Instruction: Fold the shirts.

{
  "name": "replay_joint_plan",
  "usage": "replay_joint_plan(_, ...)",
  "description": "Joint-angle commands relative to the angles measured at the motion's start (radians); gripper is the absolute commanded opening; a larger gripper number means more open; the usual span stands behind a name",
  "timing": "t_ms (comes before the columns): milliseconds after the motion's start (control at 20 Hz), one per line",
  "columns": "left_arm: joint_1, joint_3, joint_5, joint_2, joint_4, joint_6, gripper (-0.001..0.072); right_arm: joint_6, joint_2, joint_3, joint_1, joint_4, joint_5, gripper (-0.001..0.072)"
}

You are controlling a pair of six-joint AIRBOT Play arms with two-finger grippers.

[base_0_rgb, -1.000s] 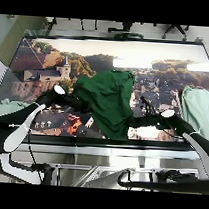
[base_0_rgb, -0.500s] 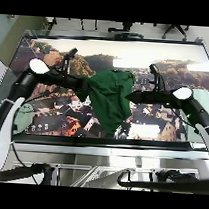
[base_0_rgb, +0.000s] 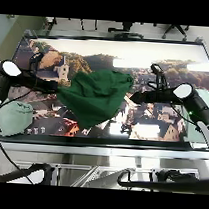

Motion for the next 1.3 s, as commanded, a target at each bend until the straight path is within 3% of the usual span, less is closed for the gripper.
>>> replay_joint_plan(0,0.088,-0.006,0.047,-0.066,-0.055,0.054,0.0019,0.014,-0.085,0.002,0.000,-0.023,-0.097,0.0447)
replay_joint_plan(150,0.110,-0.005,0.103,-0.119,-0.125,0.058,0.0025,0.014,-0.173,0.003,-0.001,-0.003,-0.175,0.0446)
replay_joint_plan(200,0.111,-0.005,0.097,-0.127,-0.121,0.057,0.0283,0.014,-0.195,0.004,-0.001,0.023,-0.204,0.0446)
replay_joint_plan(250,0.122,-0.006,0.080,-0.130,-0.121,0.056,0.0621,0.014,-0.211,0.008,-0.008,0.053,-0.227,0.0445)
replay_joint_plan(300,0.130,-0.005,0.055,-0.129,-0.121,0.054,0.0667,0.014,-0.234,0.026,-0.022,0.085,-0.233,0.0445)
replay_joint_plan(450,0.144,-0.063,-0.092,-0.100,-0.121,0.021,0.0668,0.014,-0.328,0.119,-0.076,0.135,-0.165,0.0445)
replay_joint_plan(600,0.115,-0.283,-0.097,0.013,-0.124,0.001,0.0667,0.013,-0.433,0.218,-0.103,0.153,-0.084,0.0450)
replay_joint_plan(650,0.087,-0.364,-0.065,0.057,-0.125,-0.008,0.0667,0.009,-0.468,0.250,-0.103,0.153,-0.071,0.0475)
replay_joint_plan(700,0.047,-0.444,-0.019,0.100,-0.133,-0.018,0.0668,-0.002,-0.502,0.280,-0.101,0.155,-0.069,0.0559)
replay_joint_plan(750,0.001,-0.523,0.045,0.137,-0.173,-0.025,0.0668,-0.002,-0.529,0.303,-0.100,0.165,-0.070,0.0568)
replay_joint_plan(900,-0.162,-0.704,0.301,0.204,-0.360,-0.024,0.0667,-0.047,-0.606,0.362,-0.100,0.224,-0.071,0.0568)
replay_joint_plan(1050,-0.332,-0.780,0.528,0.196,-0.384,-0.040,0.0666,-0.095,-0.663,0.388,-0.100,0.311,-0.077,0.0567)
replay_joint_plan(1150,-0.402,-0.779,0.590,0.150,-0.385,-0.061,0.0665,-0.136,-0.692,0.391,-0.100,0.361,-0.083,0.0567)
replay_joint_plan(1200,-0.420,-0.776,0.602,0.124,-0.384,-0.062,0.0644,-0.137,-0.700,0.391,-0.100,0.392,-0.082,0.0567)
replay_joint_plan(1250,-0.430,-0.765,0.601,0.092,-0.381,-0.063,0.0559,-0.142,-0.704,0.391,-0.100,0.412,-0.084,0.0565)
